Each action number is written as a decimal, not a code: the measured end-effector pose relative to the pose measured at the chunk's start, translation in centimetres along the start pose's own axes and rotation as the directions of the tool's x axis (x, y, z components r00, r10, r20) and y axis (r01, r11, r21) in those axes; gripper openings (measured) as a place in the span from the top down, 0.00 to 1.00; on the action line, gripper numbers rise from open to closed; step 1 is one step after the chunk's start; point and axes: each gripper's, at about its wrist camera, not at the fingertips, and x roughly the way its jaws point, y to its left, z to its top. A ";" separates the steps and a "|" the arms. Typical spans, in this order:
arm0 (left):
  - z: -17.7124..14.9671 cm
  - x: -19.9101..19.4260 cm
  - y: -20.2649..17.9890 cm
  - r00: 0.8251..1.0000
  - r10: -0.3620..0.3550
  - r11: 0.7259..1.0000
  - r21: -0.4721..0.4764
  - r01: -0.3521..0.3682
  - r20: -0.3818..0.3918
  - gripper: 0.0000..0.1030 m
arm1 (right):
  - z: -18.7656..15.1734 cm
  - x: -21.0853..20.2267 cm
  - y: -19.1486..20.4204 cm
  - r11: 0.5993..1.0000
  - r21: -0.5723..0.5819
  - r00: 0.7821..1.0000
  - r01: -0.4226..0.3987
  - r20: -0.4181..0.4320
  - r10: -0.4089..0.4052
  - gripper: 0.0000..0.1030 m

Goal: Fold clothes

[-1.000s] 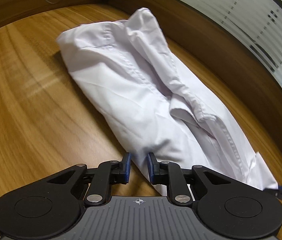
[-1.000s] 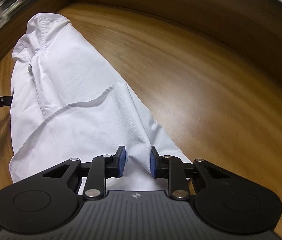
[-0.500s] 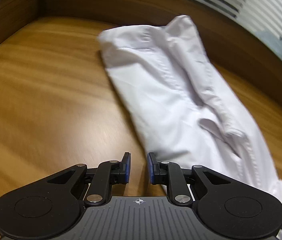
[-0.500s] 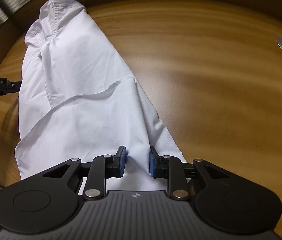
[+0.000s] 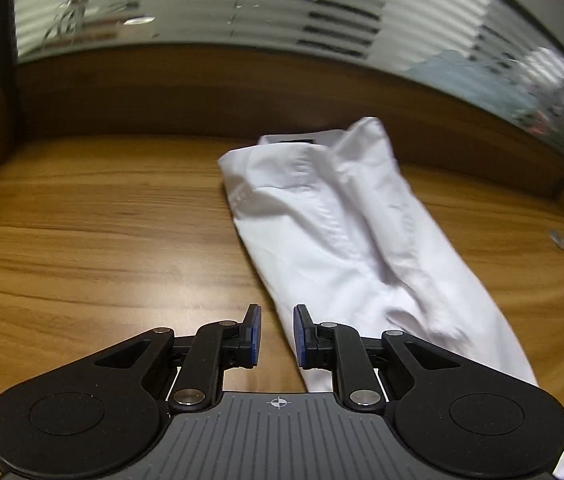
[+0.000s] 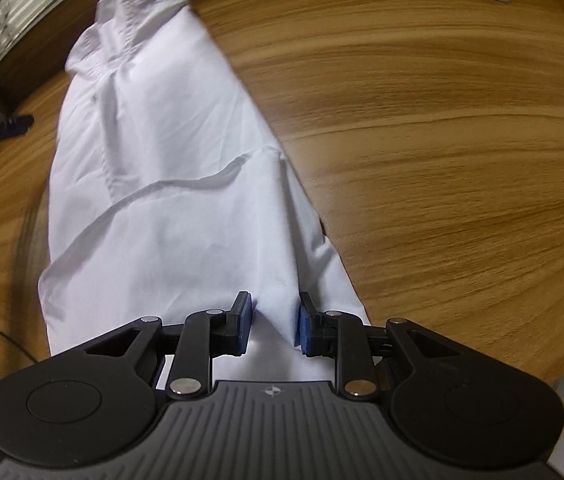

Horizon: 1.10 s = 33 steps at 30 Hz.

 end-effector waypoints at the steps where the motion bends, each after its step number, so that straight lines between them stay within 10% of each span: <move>1: -0.2 -0.7 -0.7 1.000 -0.003 1.000 0.017 0.003 0.004 0.81 | 0.0 -0.4 0.0 0.999 -0.033 1.000 -0.004 -0.001 0.004 0.74; 12: -9.7 -8.8 -11.2 1.000 0.008 0.996 0.085 -0.009 0.013 0.73 | 0.5 -2.7 -3.1 0.882 -0.467 0.996 -0.071 -0.086 0.034 0.74; 21: -18.1 -11.8 -17.7 1.000 0.011 0.993 0.119 -0.009 -0.018 0.54 | -0.6 -4.9 -4.7 0.689 -0.711 0.989 -0.144 -0.109 0.095 0.74; 27: -21.6 -11.0 -20.3 0.997 0.060 0.973 0.227 -0.046 -0.055 0.51 | -1.1 -6.7 -3.7 0.478 -0.851 0.969 -0.218 -0.128 0.212 0.69; 33: -23.9 -9.2 -21.3 0.992 0.117 0.938 0.333 -0.096 -0.041 0.51 | -2.1 -6.5 -1.6 0.217 -0.951 0.954 -0.219 -0.162 0.251 0.43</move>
